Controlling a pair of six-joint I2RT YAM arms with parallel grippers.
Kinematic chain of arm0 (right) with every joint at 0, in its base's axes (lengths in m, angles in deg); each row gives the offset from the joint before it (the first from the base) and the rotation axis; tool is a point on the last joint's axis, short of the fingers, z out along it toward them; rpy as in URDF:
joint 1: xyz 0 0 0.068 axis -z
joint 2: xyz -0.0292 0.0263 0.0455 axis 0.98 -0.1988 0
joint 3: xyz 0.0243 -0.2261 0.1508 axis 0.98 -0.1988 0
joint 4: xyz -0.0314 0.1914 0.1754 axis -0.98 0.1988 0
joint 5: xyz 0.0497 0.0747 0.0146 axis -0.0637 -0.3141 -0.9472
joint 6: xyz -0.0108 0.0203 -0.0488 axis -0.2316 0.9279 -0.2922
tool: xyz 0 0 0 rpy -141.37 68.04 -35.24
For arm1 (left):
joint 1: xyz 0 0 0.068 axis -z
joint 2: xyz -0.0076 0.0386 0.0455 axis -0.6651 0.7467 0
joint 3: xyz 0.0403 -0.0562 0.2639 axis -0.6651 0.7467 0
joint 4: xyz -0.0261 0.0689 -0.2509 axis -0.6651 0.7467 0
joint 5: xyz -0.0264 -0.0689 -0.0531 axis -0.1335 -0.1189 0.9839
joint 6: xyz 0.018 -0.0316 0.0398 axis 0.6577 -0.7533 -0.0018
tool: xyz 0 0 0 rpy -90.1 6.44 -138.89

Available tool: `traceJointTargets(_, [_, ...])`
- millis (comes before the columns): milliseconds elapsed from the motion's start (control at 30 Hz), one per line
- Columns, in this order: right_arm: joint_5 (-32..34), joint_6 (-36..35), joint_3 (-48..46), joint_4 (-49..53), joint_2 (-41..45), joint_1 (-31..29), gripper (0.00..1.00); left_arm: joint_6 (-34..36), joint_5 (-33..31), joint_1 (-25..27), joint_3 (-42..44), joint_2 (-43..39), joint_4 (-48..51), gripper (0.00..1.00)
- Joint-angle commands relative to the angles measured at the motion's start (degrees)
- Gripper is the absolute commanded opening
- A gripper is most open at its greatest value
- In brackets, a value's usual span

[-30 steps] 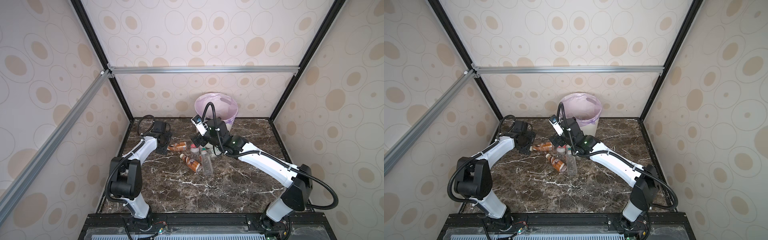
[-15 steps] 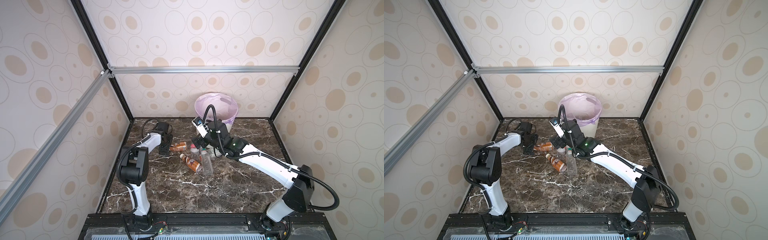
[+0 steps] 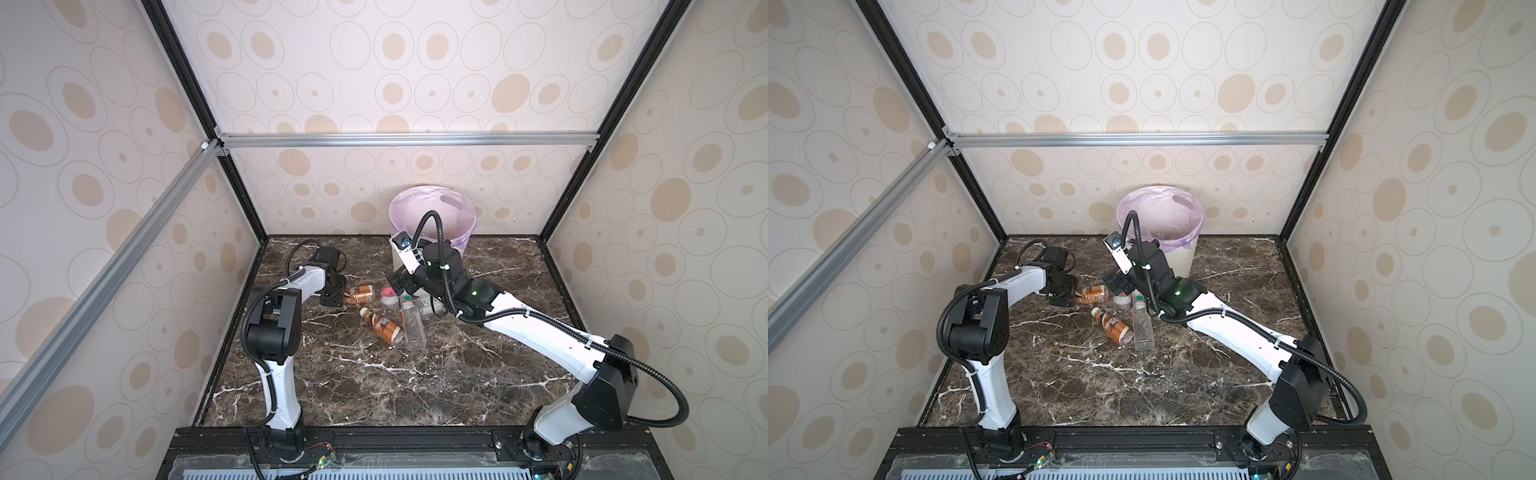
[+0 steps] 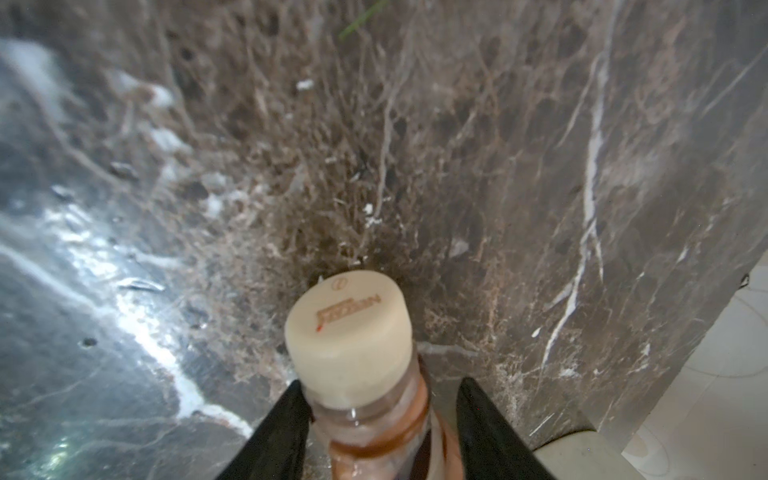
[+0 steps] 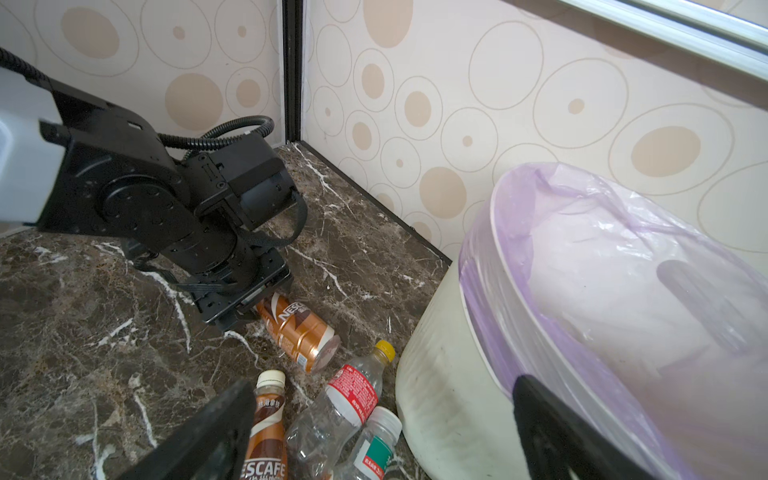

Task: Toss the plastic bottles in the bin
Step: 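Close the left gripper on the brown Nescafe bottle and lift it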

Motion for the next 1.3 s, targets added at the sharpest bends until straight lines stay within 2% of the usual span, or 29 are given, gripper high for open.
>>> traceJointTargets(0, [0.87, -0.99, -1.34, -2.36, 1.4, -0.37, 0.99, -0.77, 0.41, -0.5, 1.02, 0.67, -0.87, 0.47])
traceJointTargets(133, [1.46, -1.26, -2.07, -3.42, 1.72, -0.31, 0.99, -0.39, 1.16, -0.49, 1.5, 0.92, -1.95, 0.38])
traceJointTargets(300, [1.68, -1.23, -2.36, -3.11, 1.89, -0.34, 0.99, 0.7, 1.11, -0.6, 1.98, 0.77, -3.45, 0.38])
traceJointTargets(733, [2.17, -0.13, -4.77, -3.59, 4.07, -0.29, 0.99, 5.54, -5.22, -0.55, 4.09, -6.1, -10.44, 0.38])
traceJointTargets(900, [2.16, 0.68, -5.94, -4.01, 4.86, -0.3, 0.99, 9.33, -6.9, -0.49, 5.9, -10.26, -16.68, 0.39])
traceJointTargets(1100, [2.41, 1.62, -7.28, -4.38, 5.33, -0.37, 0.99, 16.29, -4.71, -0.5, 9.4, -14.19, -29.94, 0.38])
traceJointTargets(1267, [2.72, 2.14, -8.05, -4.36, 6.26, -0.32, 0.99, 22.29, -5.5, -0.23, 7.54, -16.16, -32.85, 0.39])
